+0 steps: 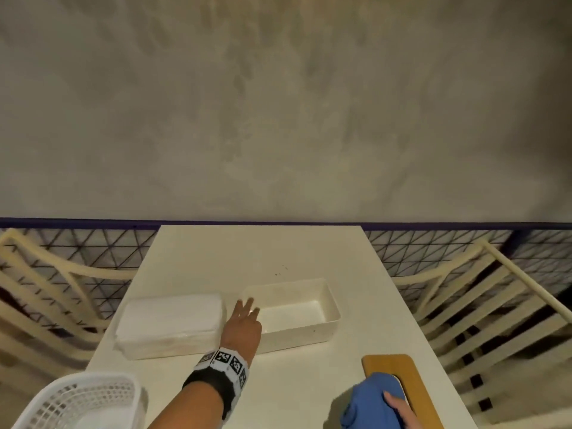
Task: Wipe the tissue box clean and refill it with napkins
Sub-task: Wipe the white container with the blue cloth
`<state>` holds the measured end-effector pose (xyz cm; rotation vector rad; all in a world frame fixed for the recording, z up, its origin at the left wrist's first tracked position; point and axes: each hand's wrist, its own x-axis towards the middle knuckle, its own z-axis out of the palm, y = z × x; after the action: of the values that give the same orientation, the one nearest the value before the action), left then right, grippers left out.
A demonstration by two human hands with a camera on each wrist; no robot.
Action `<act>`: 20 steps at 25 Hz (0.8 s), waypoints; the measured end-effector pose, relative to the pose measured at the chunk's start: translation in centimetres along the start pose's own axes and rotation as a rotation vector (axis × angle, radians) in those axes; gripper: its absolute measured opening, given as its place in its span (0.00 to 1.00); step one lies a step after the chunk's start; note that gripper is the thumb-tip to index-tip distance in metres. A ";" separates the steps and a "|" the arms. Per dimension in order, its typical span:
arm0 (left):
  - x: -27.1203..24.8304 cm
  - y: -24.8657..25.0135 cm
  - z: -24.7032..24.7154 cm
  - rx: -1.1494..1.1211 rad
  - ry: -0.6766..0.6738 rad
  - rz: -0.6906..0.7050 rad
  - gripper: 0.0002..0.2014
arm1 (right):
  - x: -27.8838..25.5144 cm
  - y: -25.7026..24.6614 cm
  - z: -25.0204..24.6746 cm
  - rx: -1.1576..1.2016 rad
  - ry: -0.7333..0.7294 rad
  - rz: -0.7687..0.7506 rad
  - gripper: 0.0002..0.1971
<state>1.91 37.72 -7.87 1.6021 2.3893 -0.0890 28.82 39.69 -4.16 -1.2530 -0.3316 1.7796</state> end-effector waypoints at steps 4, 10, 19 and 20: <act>-1.9 1.7 -1.1 -0.210 -0.082 0.133 0.07 | 0.0 -2.1 -0.8 -0.566 -0.070 -0.046 0.15; -6.6 4.2 -4.3 -0.814 0.019 0.203 0.17 | -3.8 -3.0 5.0 -1.126 -0.185 -0.778 0.17; -14.2 3.1 -8.6 -1.219 0.101 0.429 0.13 | -7.6 0.8 6.0 -1.677 -0.643 -1.597 0.32; -14.7 3.0 -9.0 -1.231 0.130 0.433 0.12 | -8.2 0.8 6.6 -1.576 -0.714 -1.613 0.34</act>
<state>8.29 27.43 4.74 1.3550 1.4501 1.2956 23.40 34.54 3.23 -0.4971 -2.5312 0.1235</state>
